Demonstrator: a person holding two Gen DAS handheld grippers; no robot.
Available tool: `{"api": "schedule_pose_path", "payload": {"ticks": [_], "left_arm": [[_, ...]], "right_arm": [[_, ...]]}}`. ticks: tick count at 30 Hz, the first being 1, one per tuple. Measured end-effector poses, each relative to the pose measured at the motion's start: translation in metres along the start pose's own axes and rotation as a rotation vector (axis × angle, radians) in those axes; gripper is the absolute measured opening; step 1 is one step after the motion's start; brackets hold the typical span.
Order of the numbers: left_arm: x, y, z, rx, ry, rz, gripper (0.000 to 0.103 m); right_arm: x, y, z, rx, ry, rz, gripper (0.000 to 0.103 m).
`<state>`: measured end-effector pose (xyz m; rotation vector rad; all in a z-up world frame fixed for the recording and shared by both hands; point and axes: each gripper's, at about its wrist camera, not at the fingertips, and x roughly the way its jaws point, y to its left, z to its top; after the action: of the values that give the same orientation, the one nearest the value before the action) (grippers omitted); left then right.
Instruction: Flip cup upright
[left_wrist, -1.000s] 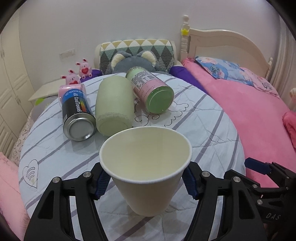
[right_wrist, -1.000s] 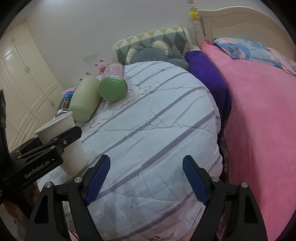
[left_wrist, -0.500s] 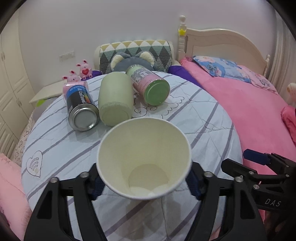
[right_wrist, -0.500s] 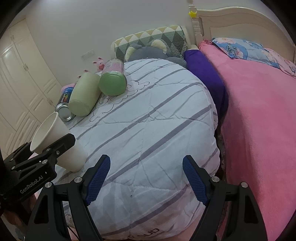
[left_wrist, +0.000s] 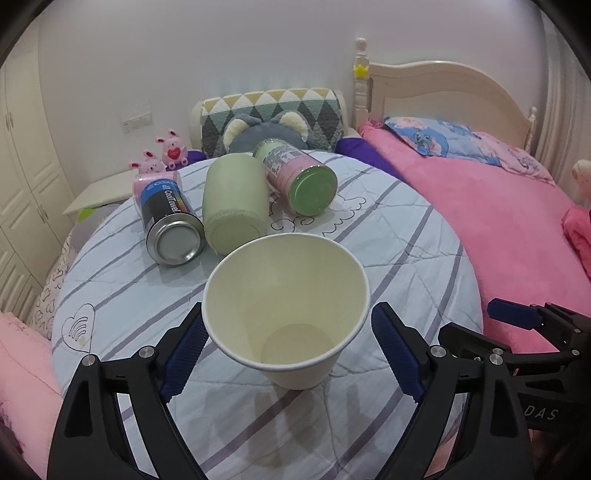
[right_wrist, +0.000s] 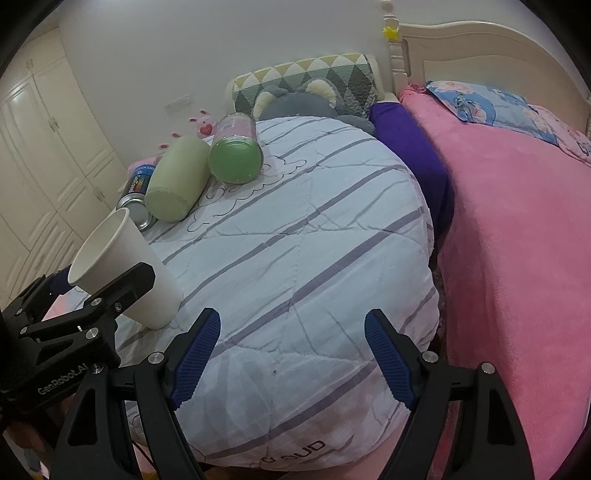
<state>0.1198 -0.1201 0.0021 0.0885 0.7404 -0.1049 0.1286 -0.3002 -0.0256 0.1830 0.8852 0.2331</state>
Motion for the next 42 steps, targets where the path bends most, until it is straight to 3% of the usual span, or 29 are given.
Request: {"api": "schedule_pose_path", "payload": {"ticks": [17, 29, 42], "left_arm": [[-0.03, 0.0, -0.012, 0.037, -0.044, -0.009, 0.091], [-0.074, 0.027, -0.035, 0.046, -0.181, -0.032, 0.097], [-0.082, 0.064, -0.064, 0.005, -0.312, 0.006, 0.102]], "right_arm": [[-0.026, 0.01, -0.011, 0.001, -0.032, -0.057, 0.082], [-0.05, 0.036, -0.029, 0.013, -0.12, -0.08, 0.082], [-0.053, 0.082, -0.057, -0.082, -0.22, -0.049, 0.082]]}}
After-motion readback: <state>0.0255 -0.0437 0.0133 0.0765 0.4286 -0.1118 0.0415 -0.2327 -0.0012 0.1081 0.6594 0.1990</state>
